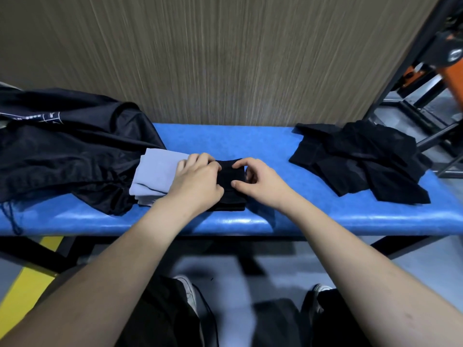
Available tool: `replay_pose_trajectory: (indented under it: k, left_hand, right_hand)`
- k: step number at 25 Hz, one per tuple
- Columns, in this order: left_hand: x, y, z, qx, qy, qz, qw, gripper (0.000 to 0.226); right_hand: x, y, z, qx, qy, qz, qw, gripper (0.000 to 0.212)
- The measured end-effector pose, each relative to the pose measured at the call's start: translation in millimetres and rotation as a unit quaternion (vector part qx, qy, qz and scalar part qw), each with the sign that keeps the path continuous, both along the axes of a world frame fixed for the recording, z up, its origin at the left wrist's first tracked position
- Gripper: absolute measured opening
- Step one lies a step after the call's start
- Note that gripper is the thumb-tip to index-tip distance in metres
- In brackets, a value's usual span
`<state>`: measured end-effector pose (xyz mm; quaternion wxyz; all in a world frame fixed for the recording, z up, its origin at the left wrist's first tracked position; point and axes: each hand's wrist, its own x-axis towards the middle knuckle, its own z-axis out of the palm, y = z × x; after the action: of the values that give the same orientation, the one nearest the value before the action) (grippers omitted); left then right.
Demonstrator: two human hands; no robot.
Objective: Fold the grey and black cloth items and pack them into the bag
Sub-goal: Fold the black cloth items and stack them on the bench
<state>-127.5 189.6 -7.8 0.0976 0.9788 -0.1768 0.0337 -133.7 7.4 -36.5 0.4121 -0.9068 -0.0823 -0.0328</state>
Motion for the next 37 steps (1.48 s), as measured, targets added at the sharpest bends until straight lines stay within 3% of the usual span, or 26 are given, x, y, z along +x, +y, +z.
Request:
replay_pose_trajectory:
  k: [7, 12, 16, 22, 28, 31, 34, 36, 37]
  left_hand:
    - [0.1, -1.2, 0.8, 0.03, -0.003, -0.005, 1.0, 0.049]
    - [-1.3, -4.7, 2.9, 0.055, -0.01, 0.0, 0.998, 0.052]
    - [-4.3, -19.6, 12.1, -0.012, -0.061, -0.011, 0.998, 0.048]
    - [-5.9, -69.4, 20.7, -0.144, -0.067, -0.037, 0.987, 0.032]
    - [-12.8, -146.0, 11.1, -0.293, 0.111, -0.038, 0.949, 0.024]
    - [-22.9, -190.3, -0.9, -0.289, 0.193, -0.054, 0.936, 0.029]
    - [-29.0, -223.8, -10.9, -0.28, 0.256, -0.054, 0.924, 0.045]
    - [-30.6, -238.0, -12.8, -0.324, 0.275, -0.032, 0.905, 0.05]
    - [-31.2, -244.1, -13.5, -0.38, 0.293, -0.019, 0.877, 0.048]
  right_hand:
    - [-6.1, -1.5, 2.3, -0.063, -0.021, 0.016, 0.998, 0.04]
    - [-8.8, -5.2, 4.2, -0.042, -0.029, 0.021, 0.998, 0.042]
    - [-14.5, -20.9, 7.6, -0.037, -0.042, -0.002, 0.998, 0.042]
    - [-29.4, -67.5, 14.8, -0.069, -0.017, -0.042, 0.997, 0.033]
    - [-56.9, -148.1, 15.7, -0.086, -0.052, -0.108, 0.989, 0.02]
    - [-66.4, -196.6, 12.6, -0.117, -0.067, -0.162, 0.978, 0.026]
    - [-75.2, -232.6, 4.8, -0.101, -0.019, -0.188, 0.977, 0.036]
    - [-77.3, -241.7, -1.5, -0.092, 0.004, -0.183, 0.979, 0.04]
    - [-76.9, -242.5, -3.1, -0.093, 0.005, -0.179, 0.979, 0.042]
